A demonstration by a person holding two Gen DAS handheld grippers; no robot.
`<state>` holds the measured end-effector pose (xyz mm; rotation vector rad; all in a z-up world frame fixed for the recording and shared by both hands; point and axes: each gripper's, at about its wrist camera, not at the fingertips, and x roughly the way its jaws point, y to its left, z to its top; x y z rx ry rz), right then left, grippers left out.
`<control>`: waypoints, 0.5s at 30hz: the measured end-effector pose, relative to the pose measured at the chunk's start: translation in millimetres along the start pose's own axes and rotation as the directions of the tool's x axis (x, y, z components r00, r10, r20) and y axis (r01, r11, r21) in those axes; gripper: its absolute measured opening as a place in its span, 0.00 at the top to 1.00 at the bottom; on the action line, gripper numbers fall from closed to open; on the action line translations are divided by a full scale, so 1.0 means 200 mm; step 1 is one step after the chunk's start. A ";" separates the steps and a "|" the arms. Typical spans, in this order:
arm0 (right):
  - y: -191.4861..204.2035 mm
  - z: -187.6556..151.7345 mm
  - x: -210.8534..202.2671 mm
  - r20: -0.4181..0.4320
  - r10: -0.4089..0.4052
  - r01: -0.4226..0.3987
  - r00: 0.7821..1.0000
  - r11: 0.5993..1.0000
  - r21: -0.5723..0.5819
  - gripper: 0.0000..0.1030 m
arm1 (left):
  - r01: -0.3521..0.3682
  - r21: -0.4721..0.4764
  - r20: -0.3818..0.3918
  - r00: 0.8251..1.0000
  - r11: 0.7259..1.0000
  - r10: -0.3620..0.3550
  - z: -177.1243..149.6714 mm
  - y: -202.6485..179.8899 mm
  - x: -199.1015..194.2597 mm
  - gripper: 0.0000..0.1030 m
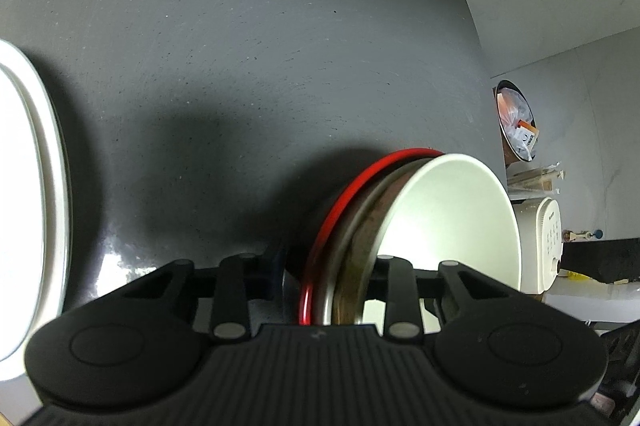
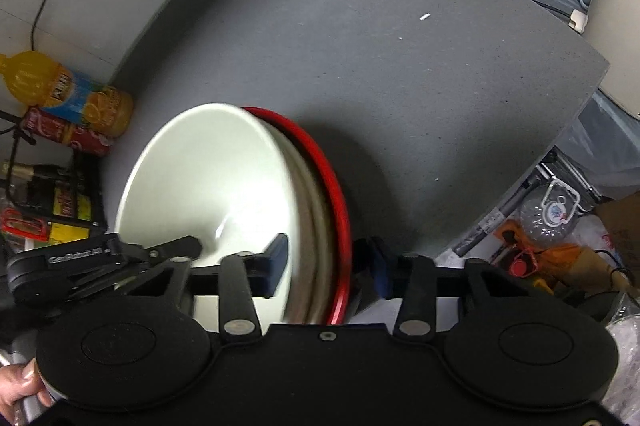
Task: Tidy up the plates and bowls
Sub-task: 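Close both grippers on the rim of the red bowl stack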
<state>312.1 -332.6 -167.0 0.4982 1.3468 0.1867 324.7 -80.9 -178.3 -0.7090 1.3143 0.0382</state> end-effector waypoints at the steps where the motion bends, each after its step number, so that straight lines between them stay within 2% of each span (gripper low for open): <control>1: -0.01 0.00 0.00 -0.002 -0.003 0.003 1.000 1.000 -0.004 0.70 | -0.001 -0.002 0.000 1.000 1.000 0.001 0.00 0.00 0.00 0.70; 7: 0.00 0.00 -0.01 -0.003 0.015 -0.015 1.000 0.999 -0.034 0.70 | 0.006 -0.009 -0.003 1.000 1.000 -0.006 0.00 0.01 0.00 0.70; 15: 0.07 0.01 -0.05 0.016 0.024 -0.024 1.000 0.998 -0.051 0.70 | 0.031 -0.011 0.042 0.999 0.999 -0.030 -0.04 0.04 -0.04 0.70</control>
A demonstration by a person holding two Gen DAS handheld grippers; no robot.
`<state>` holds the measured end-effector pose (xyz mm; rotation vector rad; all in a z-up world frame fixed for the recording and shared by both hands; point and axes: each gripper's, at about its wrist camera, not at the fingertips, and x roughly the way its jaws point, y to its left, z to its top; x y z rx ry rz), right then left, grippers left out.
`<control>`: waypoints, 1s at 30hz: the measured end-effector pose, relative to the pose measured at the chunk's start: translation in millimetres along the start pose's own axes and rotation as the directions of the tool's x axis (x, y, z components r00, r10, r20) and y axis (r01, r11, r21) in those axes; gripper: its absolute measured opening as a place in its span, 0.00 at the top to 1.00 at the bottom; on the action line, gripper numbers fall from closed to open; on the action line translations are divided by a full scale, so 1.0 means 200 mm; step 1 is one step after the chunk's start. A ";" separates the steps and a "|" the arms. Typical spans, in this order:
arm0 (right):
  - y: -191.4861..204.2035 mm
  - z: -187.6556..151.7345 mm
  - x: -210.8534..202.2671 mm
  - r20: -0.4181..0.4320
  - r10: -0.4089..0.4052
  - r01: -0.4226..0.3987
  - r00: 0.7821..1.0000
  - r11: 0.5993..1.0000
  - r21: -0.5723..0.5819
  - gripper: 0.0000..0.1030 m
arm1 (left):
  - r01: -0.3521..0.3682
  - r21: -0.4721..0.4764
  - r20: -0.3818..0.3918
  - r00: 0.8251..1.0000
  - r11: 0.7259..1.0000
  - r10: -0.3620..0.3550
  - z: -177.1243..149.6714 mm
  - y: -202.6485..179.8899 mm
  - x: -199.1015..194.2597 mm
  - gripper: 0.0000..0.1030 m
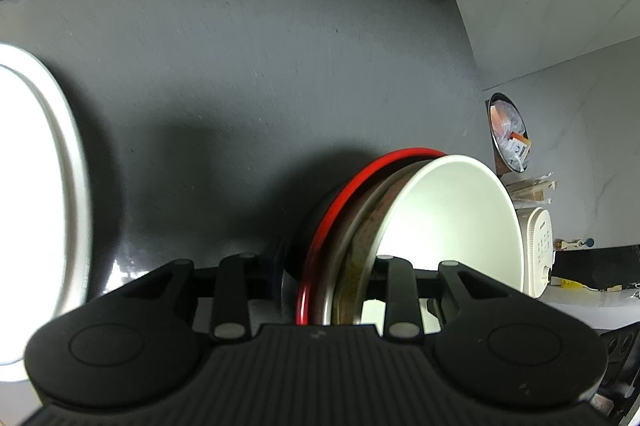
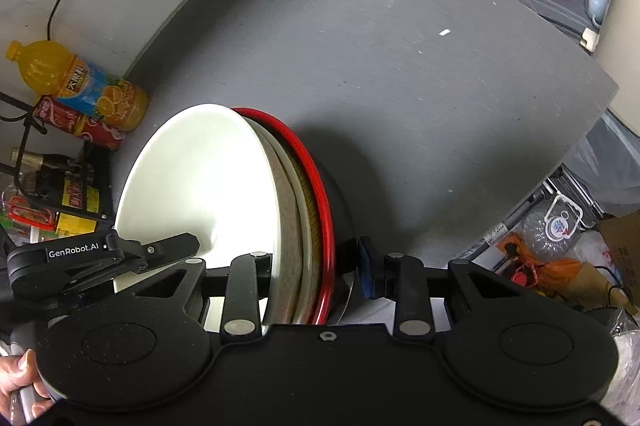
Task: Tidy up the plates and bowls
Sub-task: 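Close both grippers on the rim of the red bowl stack, then lift the bowl stack with both grippers over the plate stack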
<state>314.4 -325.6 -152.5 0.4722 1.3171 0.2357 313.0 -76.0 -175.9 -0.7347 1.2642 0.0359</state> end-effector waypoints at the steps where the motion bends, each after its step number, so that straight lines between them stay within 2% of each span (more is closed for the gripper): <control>1: 0.02 0.00 0.00 0.004 0.003 -0.003 1.000 1.000 -0.003 0.70 | 0.003 0.001 0.006 1.000 1.000 -0.003 -0.01 0.01 -0.01 0.70; 13: 0.28 -0.02 -0.03 0.014 0.053 -0.052 0.999 0.996 -0.067 0.70 | 0.005 -0.002 0.093 0.996 1.000 -0.005 0.02 0.17 -0.31 0.70; 30: 0.66 -0.16 0.06 -0.033 0.087 -0.092 0.996 0.983 -0.160 0.69 | 0.004 -0.105 0.152 0.988 0.994 0.013 0.01 0.54 -0.61 0.70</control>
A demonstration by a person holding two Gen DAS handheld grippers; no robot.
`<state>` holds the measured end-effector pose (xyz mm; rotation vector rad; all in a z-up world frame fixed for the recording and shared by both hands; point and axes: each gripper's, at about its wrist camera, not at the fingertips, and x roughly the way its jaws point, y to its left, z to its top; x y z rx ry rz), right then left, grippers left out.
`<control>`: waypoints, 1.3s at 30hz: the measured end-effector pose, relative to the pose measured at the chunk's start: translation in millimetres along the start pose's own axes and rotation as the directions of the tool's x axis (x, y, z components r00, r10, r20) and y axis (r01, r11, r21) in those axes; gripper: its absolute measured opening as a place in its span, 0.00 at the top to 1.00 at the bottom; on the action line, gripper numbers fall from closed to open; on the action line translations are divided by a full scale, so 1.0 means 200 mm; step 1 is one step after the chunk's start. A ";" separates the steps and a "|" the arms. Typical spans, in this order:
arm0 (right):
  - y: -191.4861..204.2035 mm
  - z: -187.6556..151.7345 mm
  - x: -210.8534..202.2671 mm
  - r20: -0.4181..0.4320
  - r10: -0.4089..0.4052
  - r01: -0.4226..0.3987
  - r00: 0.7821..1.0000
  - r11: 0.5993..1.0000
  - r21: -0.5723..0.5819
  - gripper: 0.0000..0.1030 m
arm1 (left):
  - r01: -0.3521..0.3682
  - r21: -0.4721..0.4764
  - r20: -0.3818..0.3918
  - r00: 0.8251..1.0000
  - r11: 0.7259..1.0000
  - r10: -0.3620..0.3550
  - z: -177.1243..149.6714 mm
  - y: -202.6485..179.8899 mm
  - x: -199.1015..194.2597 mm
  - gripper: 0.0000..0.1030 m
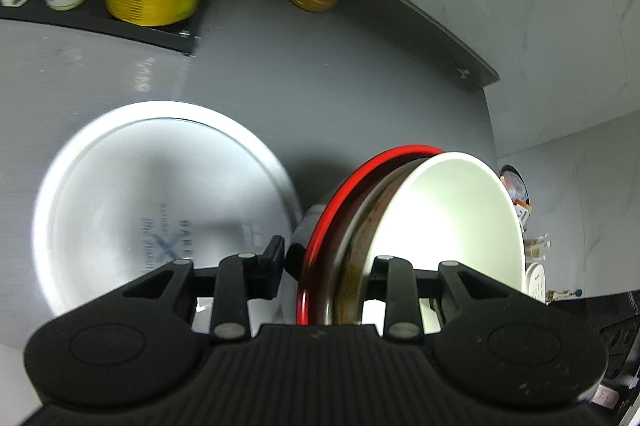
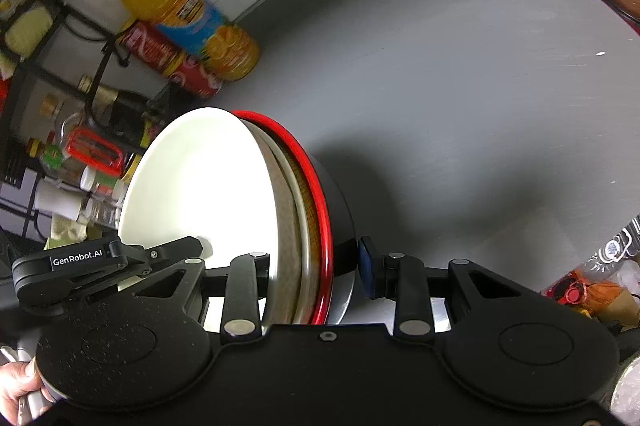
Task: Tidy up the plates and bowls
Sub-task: 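Lift the bowl stack with both grippers over the plate stack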
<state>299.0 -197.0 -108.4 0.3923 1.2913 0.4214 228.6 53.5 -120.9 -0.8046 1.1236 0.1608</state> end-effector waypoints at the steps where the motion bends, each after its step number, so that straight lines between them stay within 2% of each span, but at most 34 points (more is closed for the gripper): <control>1: 0.02 -0.01 0.01 -0.004 0.002 -0.002 1.000 1.000 -0.007 0.69 | 0.000 -0.006 0.003 1.000 1.000 0.000 0.00 0.03 -0.02 0.70; 12: 0.25 -0.08 0.11 -0.022 0.023 -0.025 0.999 0.998 -0.058 0.69 | -0.009 -0.050 0.033 0.999 0.999 0.011 0.08 0.28 -0.15 0.70; 22: 0.38 -0.10 0.25 -0.046 0.019 -0.022 0.999 0.998 -0.065 0.70 | -0.027 -0.092 0.016 0.999 0.995 0.028 0.14 0.48 -0.15 0.70; 34: 0.45 -0.12 0.38 -0.107 -0.009 -0.001 0.994 0.995 -0.096 0.70 | -0.042 -0.135 -0.014 0.999 0.990 0.041 0.19 0.61 -0.10 0.69; 39: 0.47 -0.13 0.39 -0.112 -0.013 0.003 0.994 0.996 -0.089 0.70 | -0.042 -0.124 -0.013 0.999 0.991 0.041 0.21 0.62 -0.11 0.69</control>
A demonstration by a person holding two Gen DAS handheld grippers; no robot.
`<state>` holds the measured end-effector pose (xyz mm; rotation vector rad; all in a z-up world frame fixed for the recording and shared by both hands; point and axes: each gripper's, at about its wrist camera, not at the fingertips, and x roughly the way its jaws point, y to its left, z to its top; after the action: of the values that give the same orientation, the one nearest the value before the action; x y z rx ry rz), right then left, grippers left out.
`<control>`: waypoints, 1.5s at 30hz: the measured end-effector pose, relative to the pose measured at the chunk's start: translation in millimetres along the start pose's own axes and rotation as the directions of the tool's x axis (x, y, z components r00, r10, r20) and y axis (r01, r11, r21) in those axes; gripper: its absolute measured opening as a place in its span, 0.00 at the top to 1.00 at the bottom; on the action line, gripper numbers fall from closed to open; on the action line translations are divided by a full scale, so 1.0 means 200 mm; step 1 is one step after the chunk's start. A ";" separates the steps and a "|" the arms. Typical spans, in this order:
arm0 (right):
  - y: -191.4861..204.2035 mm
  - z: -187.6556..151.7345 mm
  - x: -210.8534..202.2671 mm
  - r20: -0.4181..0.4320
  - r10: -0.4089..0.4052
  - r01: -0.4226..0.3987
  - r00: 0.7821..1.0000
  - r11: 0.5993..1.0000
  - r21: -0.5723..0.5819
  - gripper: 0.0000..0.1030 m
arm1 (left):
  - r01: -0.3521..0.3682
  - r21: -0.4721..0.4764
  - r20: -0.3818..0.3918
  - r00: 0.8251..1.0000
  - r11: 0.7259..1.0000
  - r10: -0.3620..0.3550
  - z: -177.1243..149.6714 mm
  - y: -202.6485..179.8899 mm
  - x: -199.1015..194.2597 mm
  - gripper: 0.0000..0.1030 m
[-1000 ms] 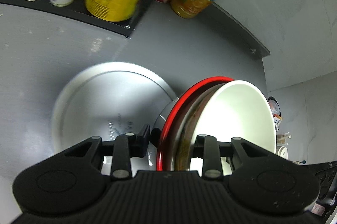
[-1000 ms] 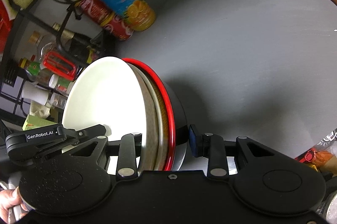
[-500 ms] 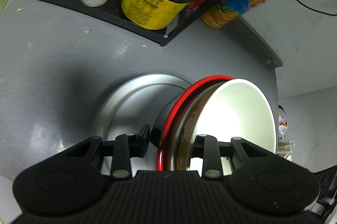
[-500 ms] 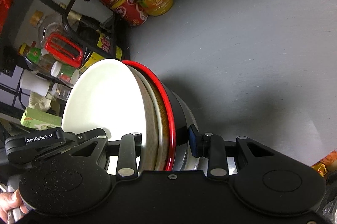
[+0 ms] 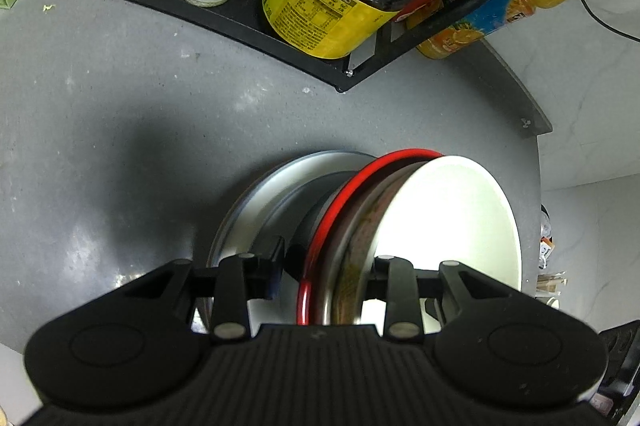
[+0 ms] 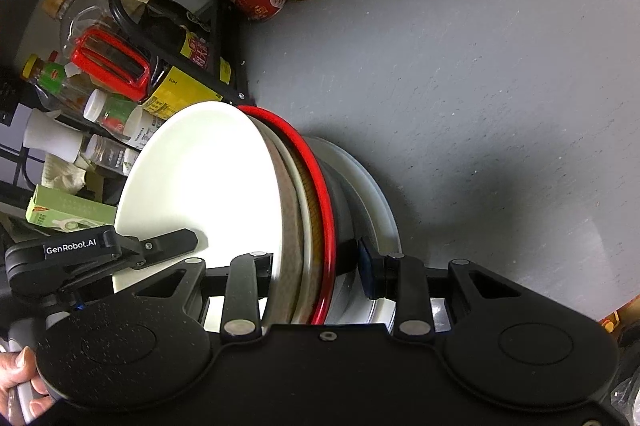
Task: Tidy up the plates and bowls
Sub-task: 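Lift the bowl stack with both grippers over the plate stack, then lower the bowl stack onto the plates and open both grippers, then raise both grippers away from the stacked bowls and plates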
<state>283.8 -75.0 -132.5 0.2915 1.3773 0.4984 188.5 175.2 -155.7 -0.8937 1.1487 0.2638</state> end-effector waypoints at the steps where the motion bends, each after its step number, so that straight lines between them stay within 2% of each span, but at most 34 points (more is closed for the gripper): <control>1: 0.00 0.00 0.00 -0.002 -0.003 0.003 1.000 1.000 0.000 0.70 | -0.001 0.001 -0.001 1.000 1.000 0.001 0.00 0.00 0.00 0.69; 8: 0.01 -0.03 0.01 0.012 -0.012 0.012 1.000 1.000 0.007 0.69 | 0.016 0.014 -0.015 1.000 1.000 -0.016 0.00 0.02 -0.01 0.68; 12: 0.02 -0.03 0.01 0.011 -0.017 0.017 1.000 1.000 0.014 0.67 | 0.003 0.042 -0.015 1.000 0.999 -0.003 0.00 0.00 0.00 0.68; 15: 0.02 -0.03 -0.02 0.042 -0.019 0.018 0.999 0.999 0.029 0.65 | 0.020 0.044 -0.003 1.000 0.999 -0.020 0.01 0.00 -0.02 0.68; 18: 0.04 -0.04 -0.09 0.092 -0.009 0.008 0.996 1.000 0.017 0.55 | 0.010 0.092 0.020 1.000 0.996 -0.012 0.02 -0.03 -0.07 0.66; 20: 0.05 -0.06 -0.14 0.124 -0.024 0.023 0.992 1.000 0.010 0.45 | -0.012 0.123 0.036 0.999 0.992 0.008 0.01 -0.05 -0.09 0.66; 21: 0.06 -0.06 -0.16 0.139 -0.035 0.035 0.990 0.999 0.004 0.44 | -0.012 0.134 0.041 0.999 0.991 0.007 0.01 -0.05 -0.10 0.65; 27: 0.04 -0.13 -0.24 0.190 -0.090 0.091 0.978 0.996 0.000 0.38 | -0.034 0.191 0.071 0.997 0.981 0.021 -0.03 -0.10 -0.16 0.55; 32: 0.03 -0.19 -0.31 0.233 -0.104 0.106 0.967 0.994 0.006 0.29 | -0.050 0.219 0.103 0.994 0.974 0.028 -0.06 -0.15 -0.21 0.51; 37: 0.02 -0.25 -0.41 0.291 -0.131 0.141 0.948 0.990 -0.014 0.24 | -0.077 0.266 0.164 0.986 0.961 0.034 -0.13 -0.22 -0.29 0.33; 45: -0.08 -0.47 -0.67 0.391 -0.125 0.145 0.912 0.989 -0.021 0.23 | -0.057 0.325 0.185 0.983 0.944 -0.005 -0.35 -0.26 -0.43 0.30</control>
<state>179.2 -162.8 -42.3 0.2371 0.9863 0.3361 135.5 112.2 -64.8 -0.5464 0.9964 0.1650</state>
